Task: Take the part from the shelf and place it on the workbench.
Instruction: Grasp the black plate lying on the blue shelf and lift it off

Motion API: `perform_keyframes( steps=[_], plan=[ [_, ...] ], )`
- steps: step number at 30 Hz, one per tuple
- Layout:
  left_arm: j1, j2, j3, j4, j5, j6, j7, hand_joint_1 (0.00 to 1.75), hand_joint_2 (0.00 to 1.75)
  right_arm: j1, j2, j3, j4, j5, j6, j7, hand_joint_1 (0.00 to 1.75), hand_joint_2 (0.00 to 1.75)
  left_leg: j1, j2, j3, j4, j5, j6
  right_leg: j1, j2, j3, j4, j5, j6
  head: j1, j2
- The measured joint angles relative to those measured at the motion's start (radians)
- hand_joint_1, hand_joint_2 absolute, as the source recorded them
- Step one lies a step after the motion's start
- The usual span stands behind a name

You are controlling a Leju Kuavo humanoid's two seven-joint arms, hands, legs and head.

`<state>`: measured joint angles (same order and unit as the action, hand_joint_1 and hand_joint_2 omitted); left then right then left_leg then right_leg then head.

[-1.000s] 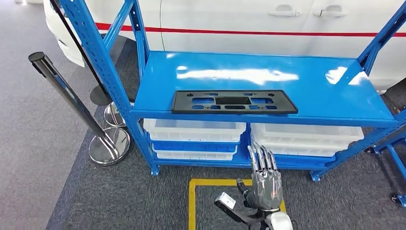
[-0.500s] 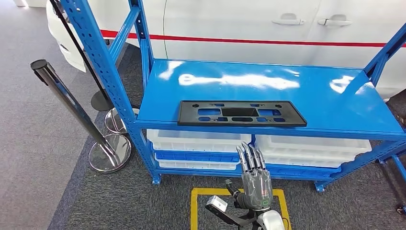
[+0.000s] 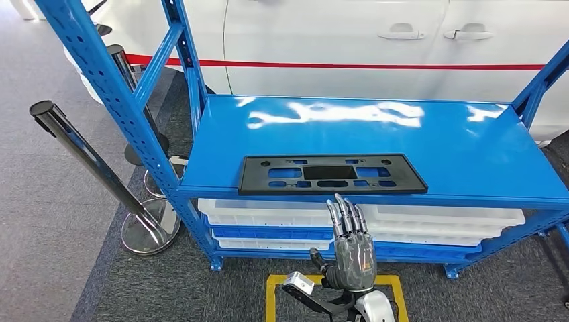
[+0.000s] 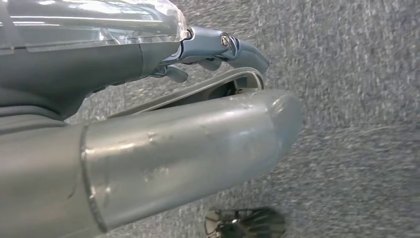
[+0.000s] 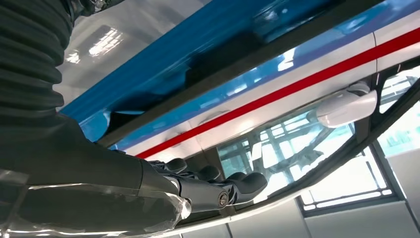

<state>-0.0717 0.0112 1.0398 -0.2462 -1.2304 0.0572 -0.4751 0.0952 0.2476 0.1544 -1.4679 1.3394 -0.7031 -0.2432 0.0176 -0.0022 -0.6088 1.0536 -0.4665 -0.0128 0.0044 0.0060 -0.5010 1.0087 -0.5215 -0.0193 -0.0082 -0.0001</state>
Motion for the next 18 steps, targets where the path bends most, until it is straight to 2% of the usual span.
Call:
perform_keyframes(
  steps=[2,3,5,6,9,10,11,12,13,14,15,16,18],
  plan=[
    [0.002,0.001,0.0,0.0,-0.002,0.0,0.001,0.0,0.0,-0.001,-0.002,0.006,0.0,0.006,0.0,0.012,0.0,1.75,-0.003,0.001,0.002,-0.012,-0.008,0.016,0.003,0.001,0.003,0.007,-0.01,0.012,0.0,0.0],
    [0.003,0.001,0.0,0.0,-0.003,0.0,0.001,0.0,0.0,-0.002,-0.003,0.008,0.0,0.008,0.0,0.017,0.0,1.75,-0.002,0.001,0.007,-0.012,0.0,0.024,0.004,0.0,0.004,0.01,-0.014,0.016,0.0,0.0],
    [0.004,0.0,0.0,0.0,-0.004,0.0,0.0,0.0,0.0,-0.004,-0.006,0.011,0.0,0.011,0.0,0.022,0.0,1.75,0.001,0.0,0.02,-0.017,0.001,0.037,0.002,0.0,-0.009,0.047,-0.024,0.027,0.0,0.0],
    [0.003,0.0,0.0,0.0,-0.005,0.0,0.0,0.0,0.0,-0.006,-0.007,0.012,0.0,0.011,0.0,0.024,0.0,1.75,0.002,0.0,0.026,-0.02,-0.001,0.043,-0.001,-0.001,-0.033,0.091,-0.039,0.032,0.0,0.0],
    [0.001,0.001,0.001,0.0,-0.006,0.0,0.0,0.0,0.0,-0.007,-0.012,0.013,0.0,0.013,0.0,0.025,0.0,1.75,0.001,-0.001,0.041,-0.023,-0.016,0.05,-0.008,-0.002,-0.15,0.263,-0.104,0.045,0.001,0.0],
    [0.002,0.001,0.001,0.0,-0.006,0.0,0.0,0.0,0.0,-0.007,-0.013,0.013,0.0,0.014,0.0,0.027,0.0,1.75,0.001,-0.001,0.049,-0.023,-0.023,0.05,-0.009,-0.002,-0.18,0.291,-0.108,0.046,0.001,0.0],
    [0.002,0.001,0.001,0.0,-0.007,0.0,0.0,0.0,0.0,-0.007,-0.015,0.014,0.0,0.017,0.0,0.033,0.0,1.75,0.001,-0.002,0.057,-0.023,-0.03,0.049,-0.009,-0.002,-0.195,0.29,-0.093,0.046,0.001,0.0],
    [0.002,0.001,0.001,0.0,-0.008,0.0,0.0,0.0,0.0,-0.008,-0.019,0.016,0.001,0.023,0.0,0.046,0.0,1.75,0.001,-0.003,0.069,-0.023,-0.039,0.048,-0.008,-0.002,-0.196,0.257,-0.056,0.043,0.001,0.0],
    [0.002,0.001,0.001,0.0,-0.011,-0.001,0.0,0.0,0.0,-0.01,-0.025,0.019,0.003,0.032,0.0,0.065,0.0,1.75,0.0,-0.003,0.079,-0.024,-0.047,0.047,-0.005,-0.002,-0.18,0.193,-0.001,0.034,0.001,0.0],
    [0.0,0.0,0.001,0.0,-0.013,-0.001,0.0,0.0,0.0,-0.014,-0.034,0.025,0.006,0.044,0.0,0.089,0.0,1.75,0.0,-0.004,0.089,-0.026,-0.054,0.046,-0.001,-0.002,-0.163,0.134,0.042,0.025,0.001,0.0],
    [-0.002,-0.001,0.001,0.0,-0.015,-0.002,0.0,0.0,0.0,-0.019,-0.046,0.031,0.01,0.055,0.0,0.114,0.0,1.75,-0.001,-0.005,0.097,-0.028,-0.059,0.043,0.004,-0.002,-0.148,0.081,0.073,0.013,0.001,0.0],
    [-0.003,-0.002,0.001,0.0,-0.018,-0.002,0.001,0.0,0.0,-0.026,-0.06,0.036,0.015,0.063,0.0,0.138,0.0,1.75,0.0,-0.005,0.1,-0.031,-0.063,0.039,0.008,-0.002,-0.139,0.052,0.088,0.004,0.001,0.0],
    [-0.006,-0.002,0.001,0.0,-0.023,-0.002,0.003,0.0,0.0,-0.037,-0.084,0.043,0.025,0.069,0.0,0.173,0.0,1.75,-0.002,-0.005,0.108,-0.033,-0.061,0.028,0.012,-0.001,-0.129,0.027,0.087,-0.007,0.002,0.0]
  ],
)
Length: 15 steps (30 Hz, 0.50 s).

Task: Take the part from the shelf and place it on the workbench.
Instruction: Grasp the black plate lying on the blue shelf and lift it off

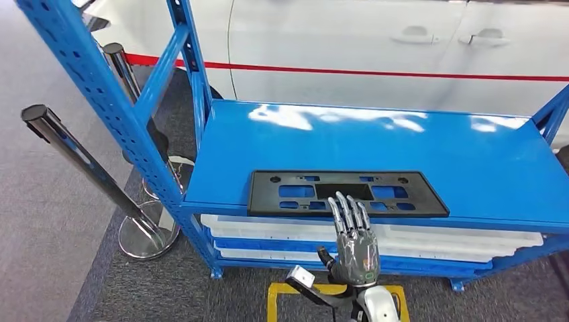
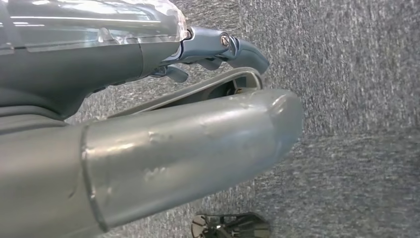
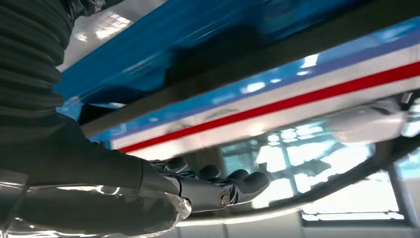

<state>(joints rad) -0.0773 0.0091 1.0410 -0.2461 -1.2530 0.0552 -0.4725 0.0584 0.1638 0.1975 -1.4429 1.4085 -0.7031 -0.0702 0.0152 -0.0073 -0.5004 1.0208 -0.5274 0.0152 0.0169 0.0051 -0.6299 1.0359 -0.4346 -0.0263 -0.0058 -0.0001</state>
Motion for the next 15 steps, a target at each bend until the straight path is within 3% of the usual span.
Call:
perform_keyframes(
  steps=[3,6,8,9,11,13,15],
  plan=[
    [-0.002,0.0,0.0,0.0,-0.006,-0.001,0.003,0.0,0.0,-0.018,-0.028,0.004,0.014,-0.01,0.0,0.029,0.0,1.75,-0.001,0.001,-0.004,0.034,-0.011,-0.015,-0.011,0.0,0.038,-0.037,0.004,-0.005,0.0,0.0],
    [-0.006,0.004,0.002,0.0,-0.006,-0.003,0.005,0.0,0.0,-0.037,-0.052,0.006,0.035,-0.025,0.0,0.043,0.0,1.75,0.001,0.002,-0.09,0.181,-0.075,-0.027,-0.013,-0.002,0.059,-0.05,-0.002,-0.011,0.0,0.0],
    [-0.004,0.007,0.003,0.0,-0.007,-0.004,0.007,0.0,0.0,-0.046,-0.068,0.007,0.054,-0.034,0.0,0.054,0.0,1.75,0.004,0.002,-0.144,0.24,-0.085,-0.033,-0.014,-0.002,0.064,-0.048,-0.009,-0.012,0.0,0.0],
    [-0.003,0.009,0.004,0.0,-0.007,-0.005,0.007,0.0,0.0,-0.051,-0.077,0.007,0.064,-0.037,0.001,0.061,0.0,1.75,0.005,0.002,-0.148,0.223,-0.061,-0.035,-0.016,-0.001,0.067,-0.045,-0.014,-0.01,0.0,0.0],
    [-0.002,0.01,0.005,0.0,-0.008,-0.008,0.007,0.0,0.0,-0.065,-0.093,0.007,0.08,-0.04,0.005,0.075,0.0,1.75,0.01,0.002,-0.12,0.118,0.02,-0.039,-0.021,0.001,0.072,-0.035,-0.026,0.0,0.0,0.0],
    [-0.005,0.011,0.007,0.0,-0.008,-0.01,0.003,0.0,0.0,-0.085,-0.108,0.006,0.093,-0.049,0.011,0.086,0.0,1.75,0.008,0.002,-0.098,0.034,0.048,-0.034,-0.021,0.003,0.067,-0.018,-0.037,0.013,0.0,0.0],
    [-0.007,0.013,0.01,0.0,-0.007,-0.014,0.0,0.0,0.0,-0.101,-0.12,0.003,0.103,-0.073,0.019,0.088,0.84,1.75,0.004,0.002,-0.098,0.022,0.044,-0.017,-0.018,0.003,0.06,-0.007,-0.044,0.024,0.0,0.0]
  ],
)
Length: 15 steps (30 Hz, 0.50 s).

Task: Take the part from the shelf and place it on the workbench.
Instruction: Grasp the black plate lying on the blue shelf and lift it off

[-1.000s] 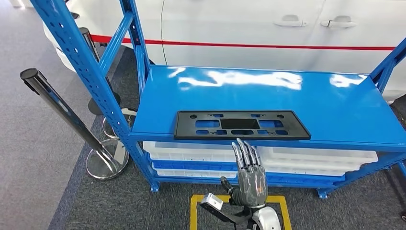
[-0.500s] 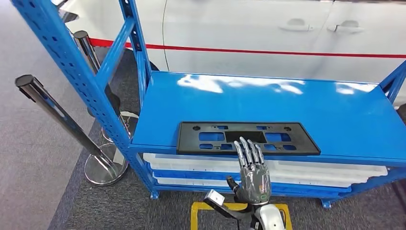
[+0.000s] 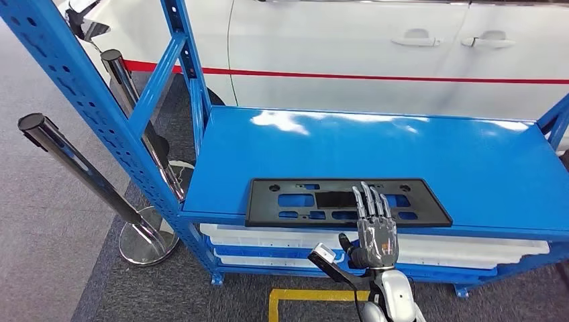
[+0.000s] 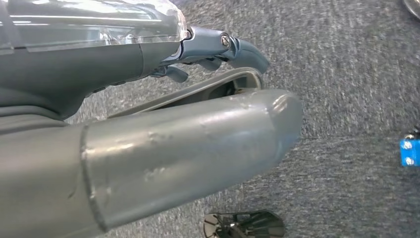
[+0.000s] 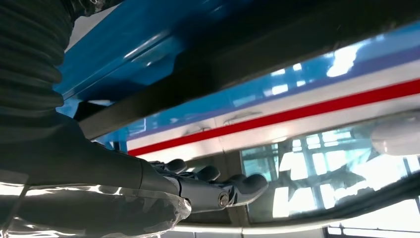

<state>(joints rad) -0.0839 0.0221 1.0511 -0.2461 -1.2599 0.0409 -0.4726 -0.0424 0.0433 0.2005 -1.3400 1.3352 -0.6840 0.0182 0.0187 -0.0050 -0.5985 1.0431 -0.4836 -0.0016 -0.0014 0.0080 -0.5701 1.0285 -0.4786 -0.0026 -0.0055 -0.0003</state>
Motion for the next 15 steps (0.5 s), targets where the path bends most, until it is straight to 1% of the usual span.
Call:
perform_keyframes(
  steps=[2,3,4,5,6,7,8,9,10,11,12,13,14,15],
  plan=[
    [0.004,0.001,0.001,0.0,0.001,-0.004,0.0,0.0,0.0,-0.011,-0.008,-0.005,0.004,-0.031,0.011,-0.004,1.71,1.75,0.002,0.0,0.002,-0.001,0.019,0.017,-0.001,-0.001,-0.001,0.005,-0.006,0.009,0.0,0.0],
    [0.005,0.001,0.002,0.0,0.001,-0.005,0.0,0.0,0.0,-0.016,-0.011,-0.007,0.005,-0.042,0.015,-0.006,1.73,1.75,0.003,0.001,0.002,-0.003,0.022,0.023,-0.002,-0.001,-0.006,0.02,-0.018,0.014,0.0,0.0],
    [0.004,0.002,0.002,0.0,0.001,-0.005,0.0,0.0,0.0,-0.023,-0.014,-0.008,0.005,-0.049,0.018,-0.007,1.75,1.75,0.005,0.002,0.003,-0.006,0.024,0.028,-0.004,-0.002,-0.022,0.054,-0.04,0.021,0.0,0.0],
    [0.004,0.002,0.002,0.0,0.001,-0.006,0.0,0.0,0.0,-0.028,-0.016,-0.01,0.006,-0.056,0.02,-0.008,1.75,1.75,0.005,0.002,0.003,-0.007,0.025,0.031,-0.006,-0.003,-0.047,0.109,-0.07,0.026,0.0,0.0],
    [0.003,0.002,0.003,0.0,0.001,-0.006,0.0,0.0,0.0,-0.032,-0.017,-0.01,0.008,-0.063,0.021,-0.009,1.75,1.75,0.005,0.002,0.003,-0.007,0.025,0.033,-0.008,-0.003,-0.08,0.176,-0.102,0.031,0.0,0.0],
    [0.003,0.003,0.003,0.0,0.001,-0.006,0.0,0.0,0.0,-0.034,-0.017,-0.01,0.01,-0.069,0.023,-0.011,1.75,1.75,0.005,0.002,0.003,-0.007,0.024,0.034,-0.009,-0.003,-0.111,0.236,-0.124,0.034,0.0,0.0],
    [0.003,0.003,0.004,0.0,0.001,-0.007,0.001,0.0,0.0,-0.036,-0.018,-0.011,0.012,-0.075,0.025,-0.012,1.75,1.75,0.004,0.002,0.003,-0.007,0.023,0.034,-0.01,-0.003,-0.13,0.269,-0.127,0.035,0.0,0.0],
    [0.004,0.003,0.004,0.0,0.001,-0.008,0.001,0.0,0.0,-0.037,-0.018,-0.011,0.014,-0.078,0.028,-0.013,1.75,1.75,0.004,0.001,0.004,-0.007,0.023,0.034,-0.011,-0.003,-0.132,0.265,-0.111,0.034,0.0,0.0],
    [0.004,0.003,0.004,0.0,0.001,-0.009,0.001,0.0,0.0,-0.04,-0.018,-0.011,0.016,-0.08,0.031,-0.014,1.75,1.75,0.004,0.001,0.006,-0.007,0.022,0.034,-0.011,-0.003,-0.116,0.224,-0.079,0.03,0.0,0.0],
    [0.003,0.003,0.004,0.0,0.001,-0.01,0.001,0.0,0.0,-0.044,-0.018,-0.011,0.017,-0.081,0.035,-0.015,1.75,1.75,0.003,0.0,0.008,-0.007,0.021,0.033,-0.01,-0.003,-0.085,0.156,-0.038,0.023,0.0,0.0],
    [0.003,0.002,0.004,0.0,0.001,-0.011,0.001,0.0,0.0,-0.048,-0.018,-0.011,0.018,-0.081,0.038,-0.015,1.75,1.75,0.002,0.0,0.009,-0.008,0.02,0.031,-0.007,-0.003,-0.054,0.089,-0.011,0.016,0.0,0.0],
    [0.002,0.002,0.004,0.0,0.001,-0.012,0.001,0.0,0.0,-0.053,-0.018,-0.01,0.018,-0.08,0.041,-0.015,1.75,1.75,0.001,-0.001,0.01,-0.008,0.019,0.028,-0.003,-0.004,-0.031,0.037,0.007,0.01,0.0,0.0],
    [0.001,0.002,0.005,0.0,0.001,-0.012,0.001,0.0,0.0,-0.057,-0.019,-0.01,0.019,-0.077,0.045,-0.013,1.75,1.75,0.001,-0.001,0.01,-0.009,0.019,0.023,0.001,-0.004,-0.018,0.007,0.013,0.005,0.0,0.0],
    [0.001,0.002,0.005,0.0,0.001,-0.013,0.0,0.0,0.0,-0.059,-0.02,-0.01,0.02,-0.073,0.049,-0.011,1.75,1.75,0.0,-0.001,0.01,-0.01,0.019,0.018,0.004,-0.004,-0.016,0.0,0.01,0.003,0.0,0.0]
  ],
)
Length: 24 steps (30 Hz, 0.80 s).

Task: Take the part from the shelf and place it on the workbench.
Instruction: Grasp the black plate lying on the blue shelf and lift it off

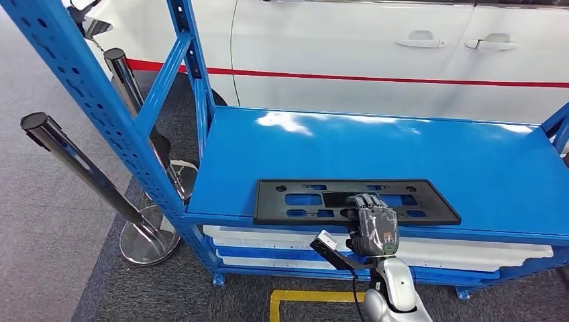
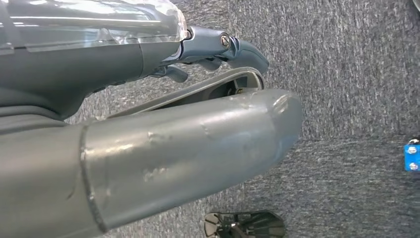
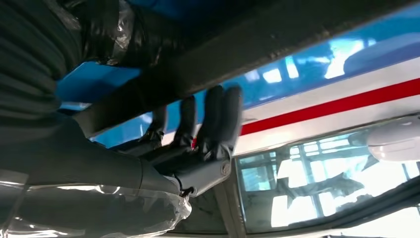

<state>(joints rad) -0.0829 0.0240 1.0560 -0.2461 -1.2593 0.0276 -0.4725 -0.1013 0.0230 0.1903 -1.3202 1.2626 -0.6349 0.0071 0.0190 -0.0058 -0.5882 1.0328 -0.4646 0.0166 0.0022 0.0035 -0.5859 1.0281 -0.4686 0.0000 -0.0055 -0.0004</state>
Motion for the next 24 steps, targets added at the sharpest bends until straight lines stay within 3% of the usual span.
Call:
perform_keyframes(
  steps=[2,4,7,8,9,10,12,14,17,19,22,23,24],
  plan=[
    [-0.001,0.0,0.001,0.0,0.0,-0.002,-0.001,0.0,0.0,-0.003,-0.004,0.001,0.0,0.009,0.012,0.007,1.75,1.75,0.001,0.0,0.003,-0.003,0.0,-0.012,-0.001,-0.001,0.005,-0.012,0.006,-0.006,0.0,0.0],
    [-0.001,0.001,0.003,0.0,0.0,-0.005,-0.003,0.0,0.0,-0.008,-0.008,0.001,0.0,0.017,0.026,0.015,1.75,1.75,0.002,0.001,-0.009,0.032,-0.028,-0.02,-0.006,-0.004,0.016,-0.03,0.015,-0.018,0.0,0.0],
    [0.002,0.002,0.005,0.0,0.0,-0.009,-0.004,0.0,0.0,-0.015,-0.015,0.001,-0.001,0.027,0.05,0.025,1.75,1.75,0.003,0.001,-0.085,0.201,-0.117,-0.024,-0.005,-0.006,0.021,-0.035,0.016,-0.029,0.0,0.0],
    [0.003,0.002,0.006,0.0,0.0,-0.01,-0.004,0.0,0.0,-0.016,-0.017,0.002,-0.001,0.029,0.056,0.027,1.75,1.75,0.003,0.001,-0.105,0.245,-0.13,-0.026,-0.003,-0.006,0.021,-0.034,0.015,-0.03,0.0,0.0],
    [0.005,0.002,0.007,0.0,0.0,-0.011,-0.004,0.0,0.0,-0.016,-0.019,0.002,-0.001,0.03,0.06,0.028,1.75,1.75,0.003,0.001,-0.108,0.252,-0.123,-0.026,-0.002,-0.006,0.021,-0.031,0.014,-0.029,0.0,0.0],
    [0.005,0.003,0.008,0.0,0.0,-0.012,-0.005,0.0,0.0,-0.016,-0.021,0.002,-0.001,0.03,0.062,0.028,1.75,1.75,0.003,0.001,-0.092,0.222,-0.099,-0.026,-0.002,-0.005,0.021,-0.028,0.011,-0.028,0.0,0.0],
    [0.006,0.004,0.01,0.0,0.001,-0.014,-0.006,0.0,0.0,-0.016,-0.025,0.003,-0.003,0.031,0.064,0.031,1.75,1.75,0.002,0.001,-0.026,0.095,-0.039,-0.021,-0.002,-0.004,0.021,-0.017,0.005,-0.022,0.0,0.0],
    [0.006,0.007,0.014,0.0,0.003,-0.014,-0.008,0.0,0.0,-0.016,-0.029,0.003,-0.008,0.031,0.067,0.034,1.75,1.75,-0.002,0.001,0.015,0.014,-0.017,-0.012,0.001,-0.003,0.018,-0.004,-0.003,-0.012,0.0,0.0],
    [0.009,0.007,0.021,0.0,0.008,-0.017,-0.014,0.0,0.0,-0.008,-0.033,0.003,-0.026,0.005,0.068,0.023,1.75,1.75,-0.006,0.001,0.019,0.002,-0.014,0.003,0.001,-0.002,0.014,0.001,-0.005,0.003,0.0,0.0],
    [0.011,0.007,0.026,0.0,0.015,-0.019,-0.019,0.0,0.0,0.008,-0.033,0.006,-0.055,-0.052,0.064,-0.012,1.75,1.75,-0.002,0.002,0.019,-0.004,-0.008,0.014,-0.002,-0.002,0.002,0.029,-0.029,0.015,0.0,0.0],
    [0.018,0.007,0.039,0.0,0.022,-0.021,-0.024,0.0,0.0,0.044,-0.032,0.03,-0.135,-0.163,0.048,-0.086,1.75,1.75,0.001,0.004,0.016,-0.006,-0.006,0.019,-0.01,-0.002,-0.076,0.198,-0.121,0.031,0.0,0.0],
    [0.02,0.007,0.044,0.0,0.022,-0.022,-0.025,0.0,0.0,0.057,-0.031,0.041,-0.165,-0.191,0.043,-0.105,1.75,1.75,0.001,0.004,0.015,-0.006,-0.006,0.019,-0.013,-0.003,-0.101,0.248,-0.137,0.034,0.0,0.0],
    [0.022,0.007,0.048,0.0,0.023,-0.023,-0.026,0.0,0.0,0.068,-0.03,0.051,-0.193,-0.21,0.04,-0.118,1.75,1.75,0.001,0.004,0.015,-0.006,-0.007,0.018,-0.015,-0.003,-0.111,0.266,-0.133,0.036,0.0,0.0]
  ],
)
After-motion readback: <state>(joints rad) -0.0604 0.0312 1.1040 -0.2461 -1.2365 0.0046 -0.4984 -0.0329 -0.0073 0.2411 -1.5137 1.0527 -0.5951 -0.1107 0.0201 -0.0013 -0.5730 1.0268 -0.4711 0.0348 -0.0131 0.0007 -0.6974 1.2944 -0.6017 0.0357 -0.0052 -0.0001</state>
